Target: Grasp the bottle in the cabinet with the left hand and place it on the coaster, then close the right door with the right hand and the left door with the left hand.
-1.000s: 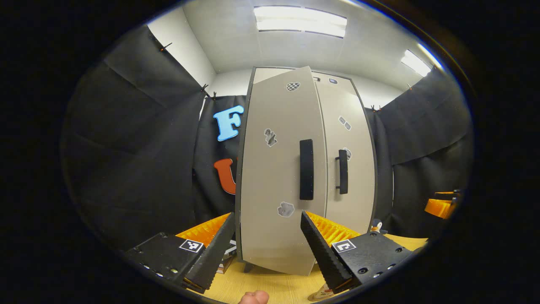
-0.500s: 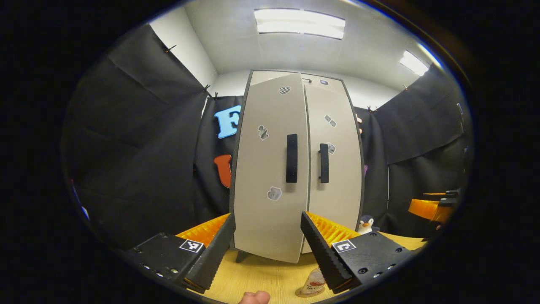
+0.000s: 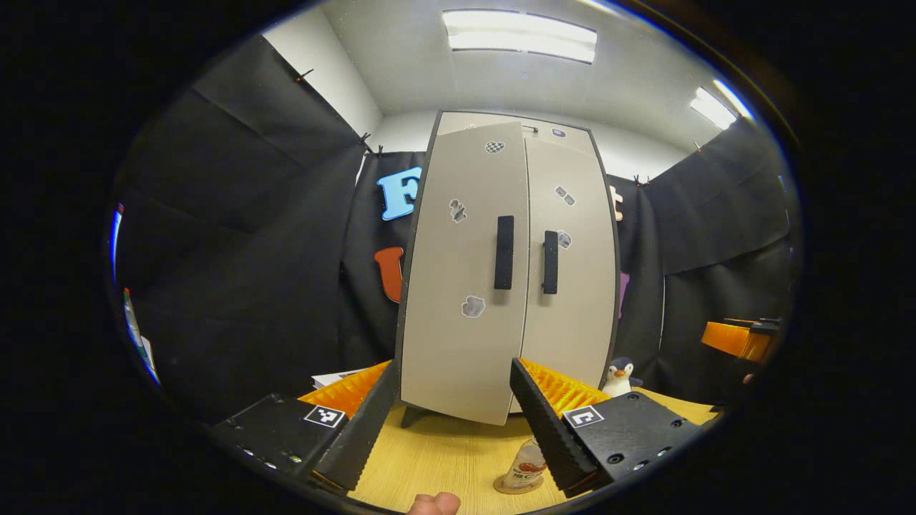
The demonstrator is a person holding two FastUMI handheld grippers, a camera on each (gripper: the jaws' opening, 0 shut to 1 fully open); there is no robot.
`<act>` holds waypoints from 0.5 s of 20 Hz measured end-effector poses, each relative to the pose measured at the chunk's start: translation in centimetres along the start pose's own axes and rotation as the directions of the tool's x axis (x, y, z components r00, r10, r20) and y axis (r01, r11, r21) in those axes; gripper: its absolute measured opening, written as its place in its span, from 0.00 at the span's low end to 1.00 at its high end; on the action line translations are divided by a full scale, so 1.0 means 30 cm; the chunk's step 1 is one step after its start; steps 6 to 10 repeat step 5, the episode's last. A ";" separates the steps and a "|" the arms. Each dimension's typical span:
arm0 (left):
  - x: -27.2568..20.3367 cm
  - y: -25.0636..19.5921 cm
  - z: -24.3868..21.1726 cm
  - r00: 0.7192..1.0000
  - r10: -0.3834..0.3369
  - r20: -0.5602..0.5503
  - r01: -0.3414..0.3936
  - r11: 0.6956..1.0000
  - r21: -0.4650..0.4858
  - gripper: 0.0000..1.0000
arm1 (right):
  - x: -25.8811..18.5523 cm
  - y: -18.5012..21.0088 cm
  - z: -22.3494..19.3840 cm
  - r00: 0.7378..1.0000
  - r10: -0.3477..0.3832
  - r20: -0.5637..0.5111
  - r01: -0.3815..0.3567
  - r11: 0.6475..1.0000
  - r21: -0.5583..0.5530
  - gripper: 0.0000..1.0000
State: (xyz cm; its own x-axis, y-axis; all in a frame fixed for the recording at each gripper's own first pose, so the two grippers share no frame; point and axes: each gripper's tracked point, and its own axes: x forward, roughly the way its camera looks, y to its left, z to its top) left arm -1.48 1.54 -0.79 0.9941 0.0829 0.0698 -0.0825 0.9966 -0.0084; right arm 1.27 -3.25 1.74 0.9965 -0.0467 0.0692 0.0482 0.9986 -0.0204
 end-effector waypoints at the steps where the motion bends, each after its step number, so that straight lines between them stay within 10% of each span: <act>1: -0.004 -0.003 -0.003 1.000 0.000 -0.003 0.000 1.000 -0.003 0.99 | -0.002 0.003 -0.004 1.000 0.002 -0.003 -0.002 1.000 0.001 0.82; 10: -0.013 0.015 -0.007 1.000 0.021 -0.011 -0.021 1.000 0.001 0.99 | -0.005 0.008 -0.003 1.000 0.013 -0.005 -0.013 1.000 -0.004 0.83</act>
